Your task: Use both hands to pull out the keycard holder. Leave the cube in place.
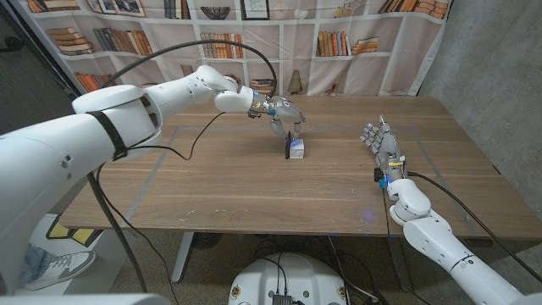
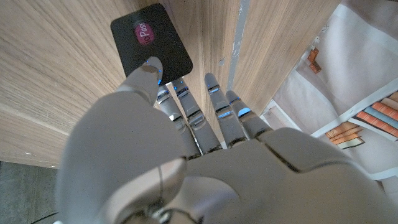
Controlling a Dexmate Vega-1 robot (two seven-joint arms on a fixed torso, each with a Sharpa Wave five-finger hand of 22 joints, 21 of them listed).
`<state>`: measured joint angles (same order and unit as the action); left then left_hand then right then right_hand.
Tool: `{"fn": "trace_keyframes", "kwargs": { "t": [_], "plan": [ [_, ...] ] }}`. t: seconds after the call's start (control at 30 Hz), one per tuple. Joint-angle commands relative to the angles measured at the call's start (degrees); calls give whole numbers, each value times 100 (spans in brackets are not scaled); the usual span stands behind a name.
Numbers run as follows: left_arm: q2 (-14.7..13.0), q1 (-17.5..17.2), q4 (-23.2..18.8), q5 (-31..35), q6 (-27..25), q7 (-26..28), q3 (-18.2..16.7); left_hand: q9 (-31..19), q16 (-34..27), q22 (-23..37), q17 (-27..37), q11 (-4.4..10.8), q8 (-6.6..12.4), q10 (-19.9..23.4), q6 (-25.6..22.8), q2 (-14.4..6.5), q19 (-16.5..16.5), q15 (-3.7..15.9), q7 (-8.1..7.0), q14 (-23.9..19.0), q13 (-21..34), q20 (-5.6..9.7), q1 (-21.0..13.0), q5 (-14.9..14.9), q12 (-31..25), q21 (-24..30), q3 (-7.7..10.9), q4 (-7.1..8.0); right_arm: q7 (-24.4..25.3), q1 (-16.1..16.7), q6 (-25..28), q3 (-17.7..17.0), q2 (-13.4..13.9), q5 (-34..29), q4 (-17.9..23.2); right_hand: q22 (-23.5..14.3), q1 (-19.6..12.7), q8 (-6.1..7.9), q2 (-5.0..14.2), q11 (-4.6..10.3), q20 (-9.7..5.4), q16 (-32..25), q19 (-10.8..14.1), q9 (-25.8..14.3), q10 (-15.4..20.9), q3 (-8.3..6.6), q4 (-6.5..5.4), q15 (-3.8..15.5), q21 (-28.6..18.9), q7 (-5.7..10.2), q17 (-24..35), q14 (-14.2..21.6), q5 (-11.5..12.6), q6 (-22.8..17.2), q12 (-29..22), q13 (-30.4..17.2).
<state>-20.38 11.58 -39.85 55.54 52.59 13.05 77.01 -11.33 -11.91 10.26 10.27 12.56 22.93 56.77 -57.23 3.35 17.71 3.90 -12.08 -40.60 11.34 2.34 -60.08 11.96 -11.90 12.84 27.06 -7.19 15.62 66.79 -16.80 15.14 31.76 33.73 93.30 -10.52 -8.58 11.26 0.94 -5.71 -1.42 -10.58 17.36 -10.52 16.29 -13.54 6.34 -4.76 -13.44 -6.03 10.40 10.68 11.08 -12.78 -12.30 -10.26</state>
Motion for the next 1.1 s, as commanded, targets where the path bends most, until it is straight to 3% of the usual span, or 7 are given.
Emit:
{"fn": "trace_keyframes", "kwargs": {
  "t": [0.03, 0.27, 0.47, 0.57, 0.93, 1.1],
  "plan": [
    [73, 28, 184, -120, 79, -10, 71, -21, -11, 23, 26, 10, 75, 130, -143, -10, 32, 761, 7, -104, 11, 159, -33, -12, -44, -3, 52, 12, -35, -56, 66, 33, 16, 17, -8, -31, -55, -9, 34, 8, -25, 8, 52, -19, 63, -13, 27, -3, -5, -5, 18, 55, -24, -61, 4, -27],
    [31, 22, 141, -173, 97, -21, 74, 13, 1, 23, 23, 9, 103, 242, -255, -13, 47, 769, 24, -182, 15, 163, -38, -24, -47, -11, 73, 13, -34, -83, 87, 48, 20, 9, -14, -31, -59, -10, 37, 9, -20, 10, 53, -19, 62, -12, 28, -5, -3, -4, 18, 51, -27, -60, 6, -27],
    [-1, -16, 87, -281, 92, -121, 8, 113, -26, 12, 32, 21, 286, 1161, -1109, -177, 188, 783, 195, -630, 54, 258, -180, -98, -201, -23, 213, -5, -29, -104, 99, 60, 20, -2, -14, -32, -61, -10, 38, 8, -18, 10, 52, -19, 64, -12, 29, -5, -1, -4, 19, 50, -29, -63, 6, -27],
    [-33, -41, 17, -315, 69, -196, -30, 105, -65, 7, 38, 10, 256, 1408, -1098, -219, 215, 803, 329, -795, 87, 290, -234, -115, -266, -28, 235, -19, -20, -109, 100, 65, 22, -16, -10, -32, -61, -9, 38, 4, -19, 10, 51, -19, 66, -10, 29, -3, 1, -7, 19, 49, -31, -66, 6, -27],
    [-126, -80, -207, -609, 97, -826, -249, 74, -223, -1, 92, -59, 206, 1566, -1057, -321, 154, 884, 742, -1377, 287, 349, -418, -136, -401, -83, 250, -76, 11, -109, 90, 79, 16, -59, 16, -32, -59, -12, 35, 5, -14, 12, 49, -19, 61, -3, 28, -3, 6, 2, 21, 41, -35, -59, 10, -28],
    [-211, -125, -371, -831, 43, -1185, -452, 63, -216, -4, 99, -79, 191, 1543, -1043, -340, -7, 871, 767, -1445, 387, 418, -449, -139, -445, -150, 245, -78, -4, -126, 69, 97, 4, -75, 3, -32, -55, -14, 32, 5, -11, 11, 45, -19, 64, 1, 26, -6, 9, 2, 22, 42, -37, -56, 10, -28]
  ]
}}
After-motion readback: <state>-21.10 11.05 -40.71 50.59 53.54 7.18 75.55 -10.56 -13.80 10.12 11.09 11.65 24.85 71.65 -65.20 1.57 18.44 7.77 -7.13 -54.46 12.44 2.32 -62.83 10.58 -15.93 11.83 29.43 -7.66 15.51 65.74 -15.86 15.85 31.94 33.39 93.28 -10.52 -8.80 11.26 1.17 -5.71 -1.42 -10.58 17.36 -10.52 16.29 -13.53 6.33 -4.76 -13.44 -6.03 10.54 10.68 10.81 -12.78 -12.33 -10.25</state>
